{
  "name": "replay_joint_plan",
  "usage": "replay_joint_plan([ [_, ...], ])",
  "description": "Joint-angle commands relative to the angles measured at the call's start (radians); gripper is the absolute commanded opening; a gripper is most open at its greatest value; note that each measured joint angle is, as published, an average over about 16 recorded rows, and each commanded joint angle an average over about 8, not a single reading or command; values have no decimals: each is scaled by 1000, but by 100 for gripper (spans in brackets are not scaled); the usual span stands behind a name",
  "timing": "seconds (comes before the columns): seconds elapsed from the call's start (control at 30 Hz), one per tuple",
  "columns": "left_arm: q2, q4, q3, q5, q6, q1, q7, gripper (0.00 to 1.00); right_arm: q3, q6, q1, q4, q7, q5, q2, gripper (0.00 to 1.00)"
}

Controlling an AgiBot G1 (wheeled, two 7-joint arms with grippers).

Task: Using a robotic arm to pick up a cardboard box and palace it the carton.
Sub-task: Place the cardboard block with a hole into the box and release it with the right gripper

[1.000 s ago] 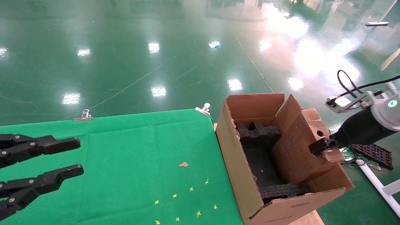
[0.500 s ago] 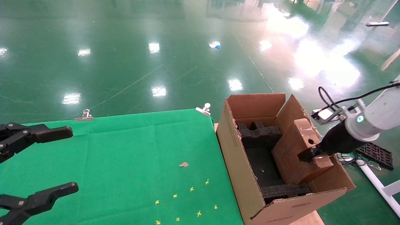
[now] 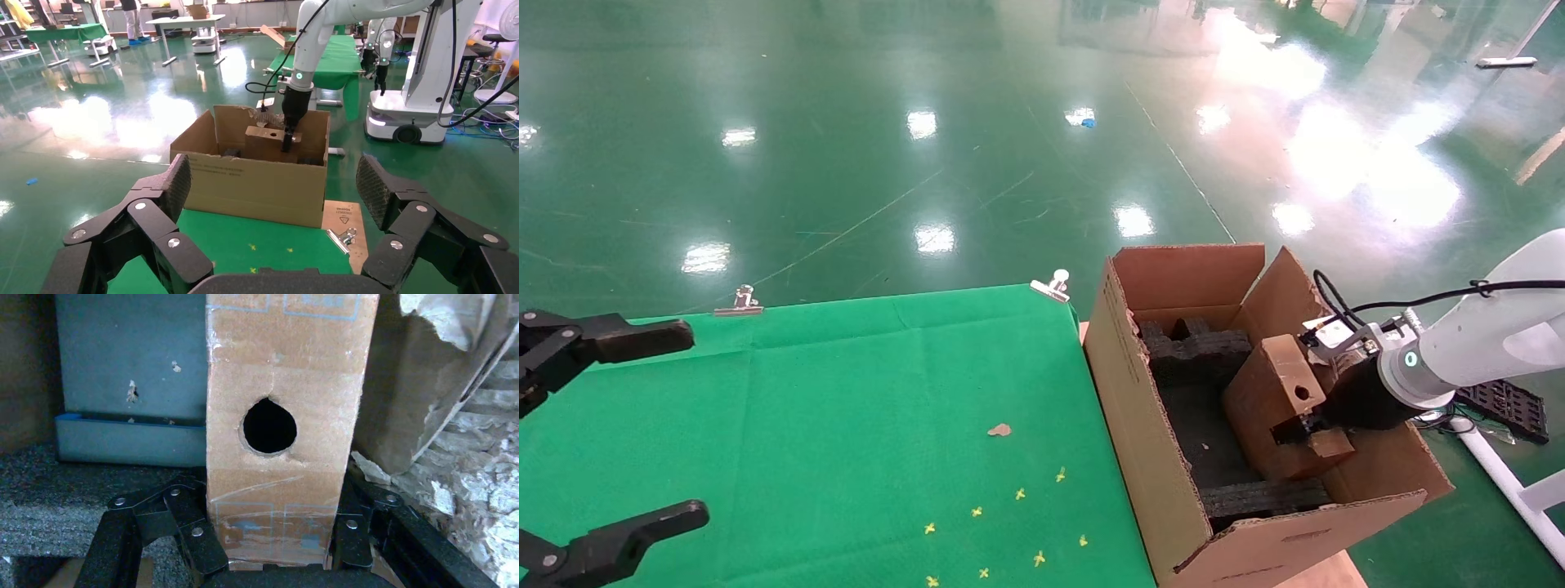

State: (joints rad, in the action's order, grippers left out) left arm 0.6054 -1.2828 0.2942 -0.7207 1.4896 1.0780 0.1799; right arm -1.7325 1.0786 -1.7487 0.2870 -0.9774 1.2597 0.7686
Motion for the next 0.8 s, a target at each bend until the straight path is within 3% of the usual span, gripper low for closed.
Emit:
replay_joint_plan([
  [0.03, 0, 0, 0, 0, 0, 0, 0, 100, 6, -1, 11, -16, 25, -11, 4, 85],
  [0.07, 0, 0, 0, 0, 0, 0, 0, 100, 7, 3, 11, -25, 32, -12, 7, 96],
  [0.1, 0, 0, 0, 0, 0, 0, 0, 100, 7, 7, 11, -34, 37, -12, 11, 100],
  [0.8, -1, 0, 1, 1, -1, 0, -1, 100, 5, 58, -12, -159, 94, -8, 76, 100],
])
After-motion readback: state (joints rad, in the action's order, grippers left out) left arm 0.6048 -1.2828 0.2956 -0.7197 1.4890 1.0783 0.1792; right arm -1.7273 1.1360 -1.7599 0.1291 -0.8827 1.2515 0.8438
